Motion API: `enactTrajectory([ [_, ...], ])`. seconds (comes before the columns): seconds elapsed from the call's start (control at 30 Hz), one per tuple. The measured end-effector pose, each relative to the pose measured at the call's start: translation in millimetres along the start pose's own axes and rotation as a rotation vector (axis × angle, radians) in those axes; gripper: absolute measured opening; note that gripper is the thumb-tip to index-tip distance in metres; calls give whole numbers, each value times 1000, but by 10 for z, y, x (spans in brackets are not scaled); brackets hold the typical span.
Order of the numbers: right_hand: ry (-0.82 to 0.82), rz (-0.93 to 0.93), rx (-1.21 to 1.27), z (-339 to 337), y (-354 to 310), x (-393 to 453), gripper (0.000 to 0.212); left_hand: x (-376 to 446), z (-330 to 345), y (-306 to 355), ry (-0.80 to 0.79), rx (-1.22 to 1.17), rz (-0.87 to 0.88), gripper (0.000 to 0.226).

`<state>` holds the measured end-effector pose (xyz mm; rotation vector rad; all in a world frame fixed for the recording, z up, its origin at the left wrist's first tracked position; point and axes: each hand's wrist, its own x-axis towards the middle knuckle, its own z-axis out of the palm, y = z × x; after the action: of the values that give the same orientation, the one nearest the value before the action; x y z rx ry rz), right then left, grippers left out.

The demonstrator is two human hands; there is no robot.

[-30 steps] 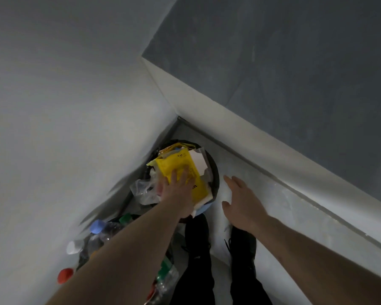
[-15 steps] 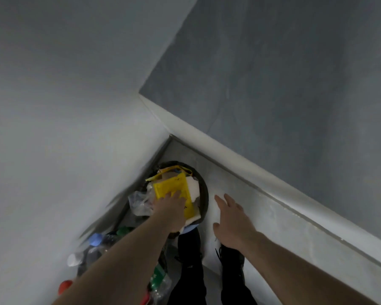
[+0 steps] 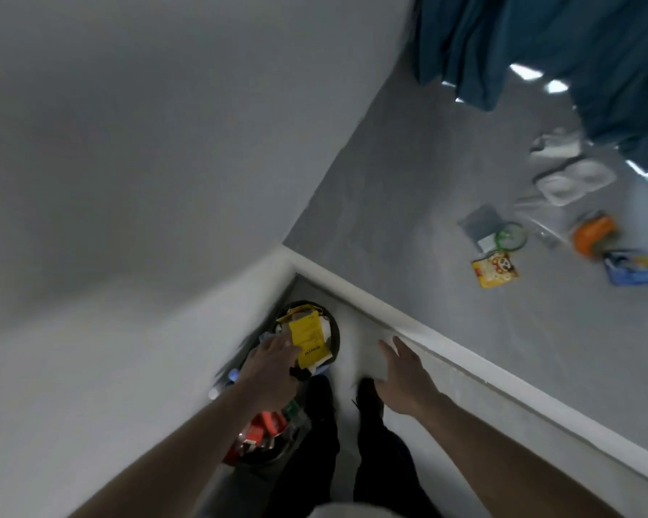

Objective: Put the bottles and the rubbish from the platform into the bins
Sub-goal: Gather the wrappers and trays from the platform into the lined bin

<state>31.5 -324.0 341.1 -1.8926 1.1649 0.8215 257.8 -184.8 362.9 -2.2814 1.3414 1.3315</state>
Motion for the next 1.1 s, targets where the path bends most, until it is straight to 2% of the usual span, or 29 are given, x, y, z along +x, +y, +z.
enactTrajectory([
  [0.17,123,-43,19,-157,-77,-932,78,-830,-512,238,168,63,109,75],
  [0.37,265,-59,31,-351,-65,-1475,76,-1247,-645,337,343,97,172,73],
  [0.7,467,-65,115,-857,240,-1913,77,-1519,-1153,895,444,186,268,71],
  [0.9,518,-23,104,-1036,839,-2190,78,-1553,-1261,1484,437,244,274,70],
  [1.1,547,11,124,-1243,1848,-2587,78,-1406,-1064,2338,506,232,291,71],
])
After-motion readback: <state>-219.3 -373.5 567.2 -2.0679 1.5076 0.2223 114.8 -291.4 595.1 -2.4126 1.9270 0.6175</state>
